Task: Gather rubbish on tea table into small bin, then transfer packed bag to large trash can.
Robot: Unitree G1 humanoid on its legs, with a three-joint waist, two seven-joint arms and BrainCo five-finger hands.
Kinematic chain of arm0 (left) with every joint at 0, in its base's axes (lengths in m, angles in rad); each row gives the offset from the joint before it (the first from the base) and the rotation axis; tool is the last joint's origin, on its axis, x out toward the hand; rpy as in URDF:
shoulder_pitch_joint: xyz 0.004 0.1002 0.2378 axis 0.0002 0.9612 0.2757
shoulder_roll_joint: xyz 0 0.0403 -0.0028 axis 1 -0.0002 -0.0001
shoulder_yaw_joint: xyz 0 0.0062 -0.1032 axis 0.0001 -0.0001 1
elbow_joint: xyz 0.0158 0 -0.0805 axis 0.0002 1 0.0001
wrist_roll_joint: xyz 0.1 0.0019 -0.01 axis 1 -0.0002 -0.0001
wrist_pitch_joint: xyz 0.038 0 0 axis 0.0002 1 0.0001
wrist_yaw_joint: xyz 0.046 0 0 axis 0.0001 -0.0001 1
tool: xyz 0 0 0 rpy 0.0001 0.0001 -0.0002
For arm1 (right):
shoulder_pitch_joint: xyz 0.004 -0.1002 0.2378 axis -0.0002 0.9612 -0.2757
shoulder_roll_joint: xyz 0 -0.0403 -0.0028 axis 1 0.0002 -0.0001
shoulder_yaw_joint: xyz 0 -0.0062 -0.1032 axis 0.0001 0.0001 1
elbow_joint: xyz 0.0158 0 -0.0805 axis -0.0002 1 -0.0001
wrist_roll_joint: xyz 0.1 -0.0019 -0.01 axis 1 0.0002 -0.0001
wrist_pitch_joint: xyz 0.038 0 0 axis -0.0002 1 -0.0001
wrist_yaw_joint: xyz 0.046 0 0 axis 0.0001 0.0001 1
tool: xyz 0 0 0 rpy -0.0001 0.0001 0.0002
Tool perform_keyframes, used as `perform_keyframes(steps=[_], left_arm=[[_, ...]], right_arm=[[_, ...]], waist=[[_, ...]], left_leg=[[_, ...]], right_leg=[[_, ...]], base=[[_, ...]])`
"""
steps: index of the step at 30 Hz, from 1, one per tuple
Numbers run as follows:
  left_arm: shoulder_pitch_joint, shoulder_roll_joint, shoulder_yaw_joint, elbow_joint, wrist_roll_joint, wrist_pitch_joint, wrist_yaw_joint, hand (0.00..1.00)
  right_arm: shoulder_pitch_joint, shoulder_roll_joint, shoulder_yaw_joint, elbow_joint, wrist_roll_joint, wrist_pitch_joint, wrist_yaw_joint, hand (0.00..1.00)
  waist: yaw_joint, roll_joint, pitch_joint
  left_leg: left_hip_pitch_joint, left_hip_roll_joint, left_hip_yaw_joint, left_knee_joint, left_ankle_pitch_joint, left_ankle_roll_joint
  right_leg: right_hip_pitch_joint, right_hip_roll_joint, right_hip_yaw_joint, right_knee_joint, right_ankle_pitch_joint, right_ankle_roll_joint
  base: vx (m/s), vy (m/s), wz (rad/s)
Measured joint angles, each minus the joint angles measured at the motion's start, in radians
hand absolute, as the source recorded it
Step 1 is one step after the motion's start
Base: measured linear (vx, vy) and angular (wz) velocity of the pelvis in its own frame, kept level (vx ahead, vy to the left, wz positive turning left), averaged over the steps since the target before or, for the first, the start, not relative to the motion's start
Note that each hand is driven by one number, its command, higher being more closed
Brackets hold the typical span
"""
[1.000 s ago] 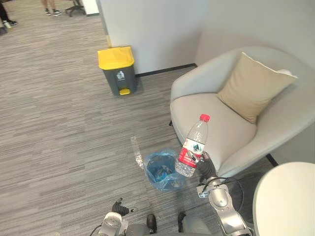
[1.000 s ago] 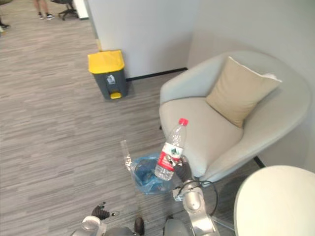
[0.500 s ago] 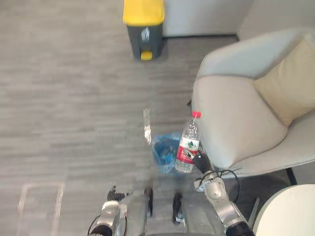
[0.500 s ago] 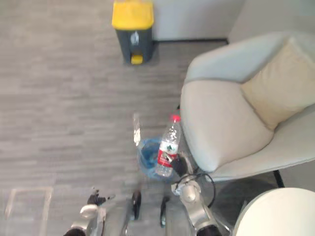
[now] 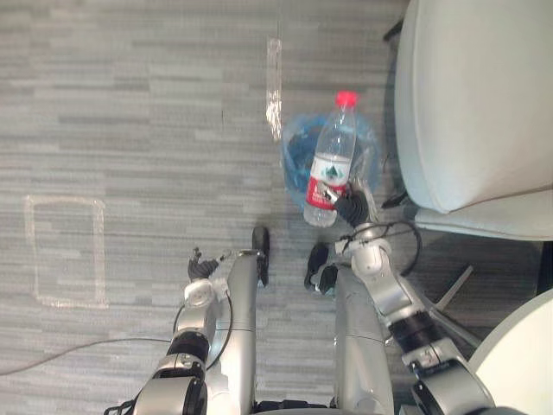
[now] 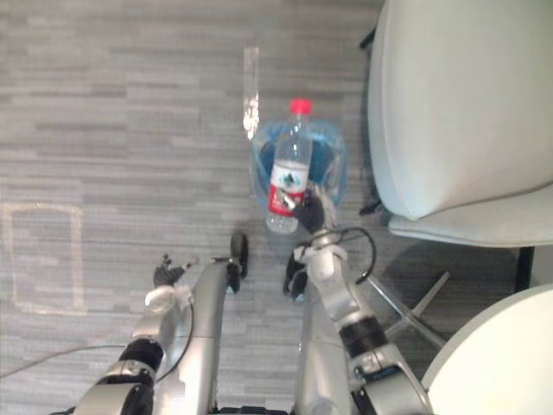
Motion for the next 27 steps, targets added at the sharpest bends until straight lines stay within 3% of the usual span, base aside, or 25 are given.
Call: perform_keyframes(steps=[8, 27], left_arm=[[-0.050, 0.025, -0.033, -0.059, -0.036, -0.025, 0.015, 0.00], [-0.006, 0.054, -0.116, -0.009, -0.007, -0.024, 0.015, 0.00]], right_arm=[[-0.194, -0.095, -0.005, 0.129, 0.000, 0.027, -0.031, 1.00], [-0.323, -0.123, -0.164, 0.188, 0.132, 0.022, -0.149, 1.00]], waist=[[0.020, -0.005, 0.013], [0.030, -0.005, 0.009]], left_leg=[[-0.153, -0.019, -0.017, 0.005, 0.030, -0.005], [-0.184, -0.043, -0.045, -0.084, 0.096, -0.015]], right_leg=[[-0.154, -0.027, -0.022, 0.046, -0.003, -0.006], [-0.192, -0.049, -0.060, 0.014, -0.002, -0.033]], base=[[-0.04, -0.002, 0.13], [-0.03, 0.022, 0.09]])
